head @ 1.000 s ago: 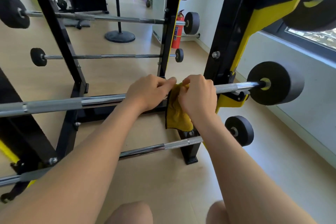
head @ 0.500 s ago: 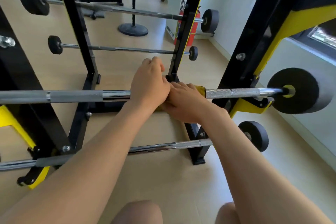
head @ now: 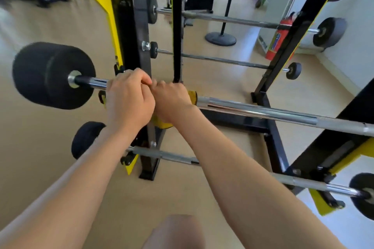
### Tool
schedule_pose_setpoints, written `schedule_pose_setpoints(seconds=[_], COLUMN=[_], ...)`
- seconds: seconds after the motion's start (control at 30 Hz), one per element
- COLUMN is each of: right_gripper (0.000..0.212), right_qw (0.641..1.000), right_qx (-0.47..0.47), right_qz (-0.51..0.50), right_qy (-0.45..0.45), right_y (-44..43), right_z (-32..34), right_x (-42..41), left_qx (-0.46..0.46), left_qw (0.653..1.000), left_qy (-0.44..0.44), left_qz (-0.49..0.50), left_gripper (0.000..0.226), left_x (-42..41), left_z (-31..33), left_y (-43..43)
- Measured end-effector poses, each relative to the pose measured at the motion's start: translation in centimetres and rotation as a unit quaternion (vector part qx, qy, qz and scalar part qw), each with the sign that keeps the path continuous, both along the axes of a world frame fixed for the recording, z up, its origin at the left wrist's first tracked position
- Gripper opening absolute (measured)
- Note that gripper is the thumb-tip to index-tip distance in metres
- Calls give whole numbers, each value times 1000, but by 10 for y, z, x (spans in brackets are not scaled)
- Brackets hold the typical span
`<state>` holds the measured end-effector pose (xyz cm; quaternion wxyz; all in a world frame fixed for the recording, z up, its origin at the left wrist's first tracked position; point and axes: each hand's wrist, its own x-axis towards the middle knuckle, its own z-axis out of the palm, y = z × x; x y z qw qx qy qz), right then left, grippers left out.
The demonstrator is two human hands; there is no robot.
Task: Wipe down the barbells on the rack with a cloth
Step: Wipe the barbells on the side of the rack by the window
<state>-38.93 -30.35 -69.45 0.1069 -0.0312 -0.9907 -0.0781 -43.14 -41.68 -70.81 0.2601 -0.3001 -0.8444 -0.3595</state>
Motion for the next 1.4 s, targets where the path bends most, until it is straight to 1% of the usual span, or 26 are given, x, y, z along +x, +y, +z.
schedule_pose_setpoints(seconds=[0.1,0.17,0.23,0.3,0.37,0.43,0.53,0.57,0.63,0.67,0.7,0.73,0.8,0.9,1.03,1.1,1.13,1.17,1.2,1.27,1.3,1.37,1.4], right_gripper=[30,30,35,42,50,56,57,52,30,24,24,27,39,50,59,74,79,77,66,37,30,30,36], right_qw=[999,997,995,994,995,994,994,996,998,999,999,999,1000,998,991,983,981,984,990,999,1000,1000,999], right_qx=[-14,-47,-84,-87,-56,-17,-3,9,52,53,42,31,-4,-38,-27,-19,-21,-18,-5,5,3,-5,-15], right_qz=[19,6,-11,-42,-78,-105,-105,-83,-21,-4,4,9,-2,-34,-121,-179,-189,-175,-137,-52,-29,-7,-8], right_qy=[-47,-55,-52,-51,-40,-30,-43,-38,-9,0,6,8,20,37,42,37,32,23,12,6,9,18,27], right_y=[-17,-9,14,49,79,89,62,45,8,-9,-24,-33,-35,1,43,33,21,7,-7,-34,-42,-43,-37], right_z=[11,10,5,-1,-2,0,5,6,-3,-7,-10,-11,-11,-16,-14,-10,-7,-4,-4,-5,-7,-8,-9], right_x=[-21,-20,-1,30,65,80,52,35,-2,-19,-34,-45,-52,-18,41,30,15,-2,-20,-48,-58,-61,-53], left_qx=[-2,-47,-92,-116,-85,-24,63,86,117,123,123,123,127,132,149,152,151,151,154,159,162,162,163], left_qw=[1000,998,993,988,990,995,994,991,988,988,988,988,987,986,980,979,980,981,981,979,978,978,979], left_qy=[-8,-12,-12,-17,-37,-47,-73,-80,-78,-72,-65,-61,-61,-53,-77,-90,-89,-89,-90,-108,-118,-124,-121], left_qz=[23,47,76,101,104,79,57,57,63,64,65,68,79,91,105,98,89,81,77,70,64,44,36], left_gripper=[23,18,17,20,20,15,18,20,21,21,20,20,21,22,16,15,16,17,17,17,17,18,18], left_x=[-7,-11,-14,-20,-29,-36,-42,-43,-42,-42,-41,-40,-39,-38,-38,-39,-39,-39,-39,-40,-40,-41,-41], left_z=[-2,-3,-6,-11,-19,-27,-35,-37,-41,-42,-43,-44,-44,-43,-38,-37,-38,-38,-38,-38,-37,-36,-36], left_y=[-16,-22,-26,-31,-36,-39,-33,-31,-27,-27,-27,-28,-28,-28,-28,-26,-26,-26,-26,-27,-29,-33,-34])
